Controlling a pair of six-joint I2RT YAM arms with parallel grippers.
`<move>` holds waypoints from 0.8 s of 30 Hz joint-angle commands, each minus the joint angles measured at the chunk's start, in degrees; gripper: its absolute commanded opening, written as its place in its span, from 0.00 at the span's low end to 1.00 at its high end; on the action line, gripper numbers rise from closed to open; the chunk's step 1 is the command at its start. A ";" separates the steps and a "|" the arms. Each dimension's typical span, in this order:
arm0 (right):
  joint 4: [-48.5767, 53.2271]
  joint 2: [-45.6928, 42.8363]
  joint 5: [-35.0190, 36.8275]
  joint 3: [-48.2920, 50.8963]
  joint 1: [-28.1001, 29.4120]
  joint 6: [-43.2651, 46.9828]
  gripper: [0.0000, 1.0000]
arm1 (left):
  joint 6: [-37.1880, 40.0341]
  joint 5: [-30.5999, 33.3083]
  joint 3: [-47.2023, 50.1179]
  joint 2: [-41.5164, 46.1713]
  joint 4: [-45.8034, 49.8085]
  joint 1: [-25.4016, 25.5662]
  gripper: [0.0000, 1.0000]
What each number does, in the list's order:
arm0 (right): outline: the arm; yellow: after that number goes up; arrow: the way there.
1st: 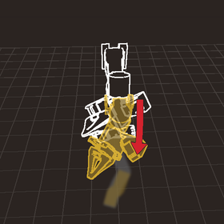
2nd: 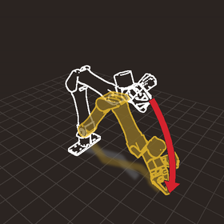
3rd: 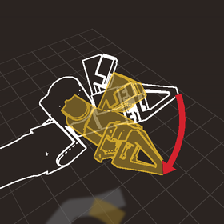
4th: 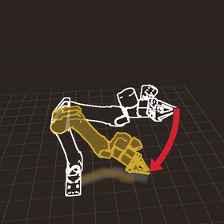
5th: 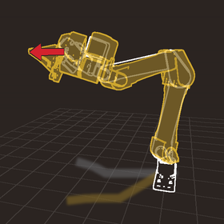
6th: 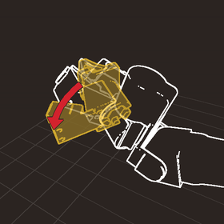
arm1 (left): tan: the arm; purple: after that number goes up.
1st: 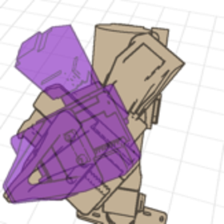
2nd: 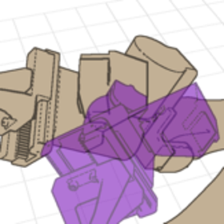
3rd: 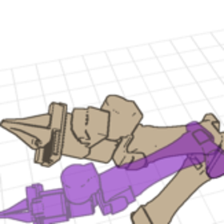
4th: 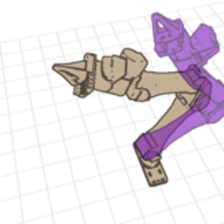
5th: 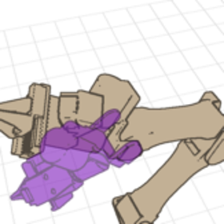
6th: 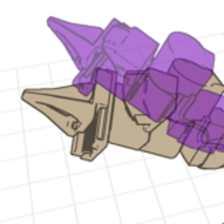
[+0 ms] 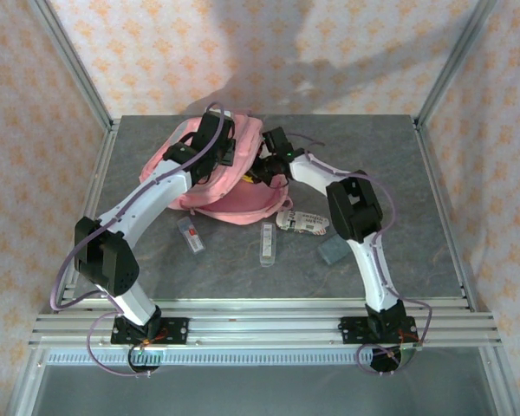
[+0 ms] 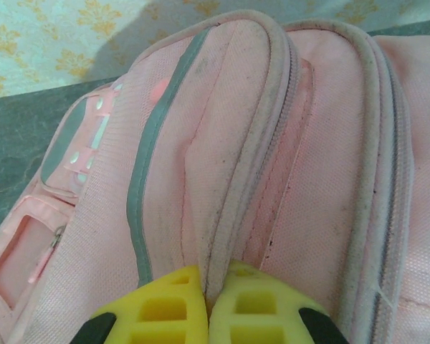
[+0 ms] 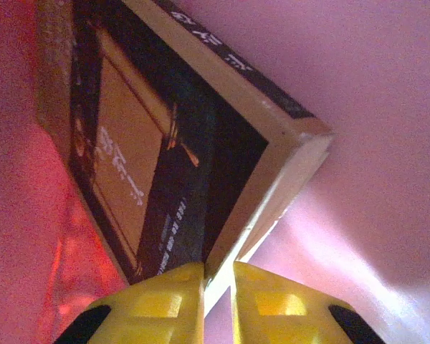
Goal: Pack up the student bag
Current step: Place the book in the student bag, then close the student bag at the top-center of the table.
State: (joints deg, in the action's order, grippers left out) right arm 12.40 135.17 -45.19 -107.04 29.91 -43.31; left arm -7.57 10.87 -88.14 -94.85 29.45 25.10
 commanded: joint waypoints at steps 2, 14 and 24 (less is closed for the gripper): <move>-6.54 5.97 -3.73 -9.14 1.87 -3.25 0.18 | -2.99 -0.58 0.22 3.54 -5.53 -0.14 0.00; -0.92 -14.07 4.08 11.69 -0.47 8.13 0.33 | -12.15 8.39 -3.08 -2.73 -4.00 -0.74 0.00; -1.82 -34.31 13.56 35.52 -2.51 10.39 0.32 | -24.21 7.54 -18.57 -18.27 -1.25 -1.21 0.00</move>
State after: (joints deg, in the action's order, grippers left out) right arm 10.98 102.00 -35.05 -76.01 26.57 -34.30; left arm -25.89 15.94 -101.21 -109.69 29.76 24.36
